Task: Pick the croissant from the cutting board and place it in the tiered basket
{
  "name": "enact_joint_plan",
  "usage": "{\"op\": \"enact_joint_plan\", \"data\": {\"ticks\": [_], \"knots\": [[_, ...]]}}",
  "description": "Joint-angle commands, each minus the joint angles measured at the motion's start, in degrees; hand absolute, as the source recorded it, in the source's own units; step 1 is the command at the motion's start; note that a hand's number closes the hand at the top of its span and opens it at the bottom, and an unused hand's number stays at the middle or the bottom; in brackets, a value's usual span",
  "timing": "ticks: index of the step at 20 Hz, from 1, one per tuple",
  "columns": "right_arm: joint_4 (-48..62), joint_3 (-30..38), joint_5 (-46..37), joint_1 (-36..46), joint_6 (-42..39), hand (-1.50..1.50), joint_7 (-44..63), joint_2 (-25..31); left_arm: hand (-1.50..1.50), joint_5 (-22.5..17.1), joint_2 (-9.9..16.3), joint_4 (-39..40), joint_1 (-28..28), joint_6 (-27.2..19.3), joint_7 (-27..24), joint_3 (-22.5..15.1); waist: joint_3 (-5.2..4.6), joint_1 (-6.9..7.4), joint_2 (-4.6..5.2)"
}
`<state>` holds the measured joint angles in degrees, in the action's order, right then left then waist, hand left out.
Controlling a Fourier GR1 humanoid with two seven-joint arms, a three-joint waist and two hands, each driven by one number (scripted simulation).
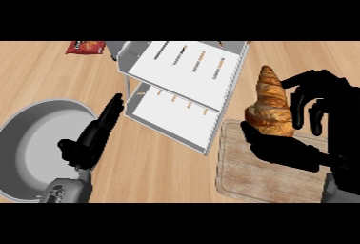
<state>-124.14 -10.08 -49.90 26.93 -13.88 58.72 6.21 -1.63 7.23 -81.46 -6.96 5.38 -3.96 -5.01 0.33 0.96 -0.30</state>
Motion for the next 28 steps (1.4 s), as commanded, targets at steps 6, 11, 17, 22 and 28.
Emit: {"op": "enact_joint_plan", "data": {"ticks": [6,11,17,22,28], "knots": [[26.0,8.7,1.26,26.44,-0.24,1.5,5.63,-6.1,0.0,-0.64,0.0,3.76,-0.01,1.3,-0.5,1.11,-0.42,0.19,0.55],[41.84,7.05,1.82,32.57,6.65,1.5,1.94,-6.17,0.0,-0.43,-0.06,2.6,-1.48,0.91,1.47,1.45,-0.38,0.46,0.6],[58.71,7.79,4.54,38.89,15.71,1.5,-3.39,-6.19,0.0,2.19,-1.76,0.95,2.97,0.48,-0.81,-1.9,-0.37,1.11,0.7],[72.67,6.23,8.86,44.19,23.48,1.5,-8.04,-6.2,0.0,-0.21,0.71,0.56,0.25,2.93,1.32,0.95,-0.39,1.58,0.88],[80.75,4.44,18.93,48.4,32.95,1.5,-10.94,-6.21,0.0,1.48,-1.28,4.68,-0.47,1.97,-2.66,0.35,-0.41,2.0,1.03]]}}
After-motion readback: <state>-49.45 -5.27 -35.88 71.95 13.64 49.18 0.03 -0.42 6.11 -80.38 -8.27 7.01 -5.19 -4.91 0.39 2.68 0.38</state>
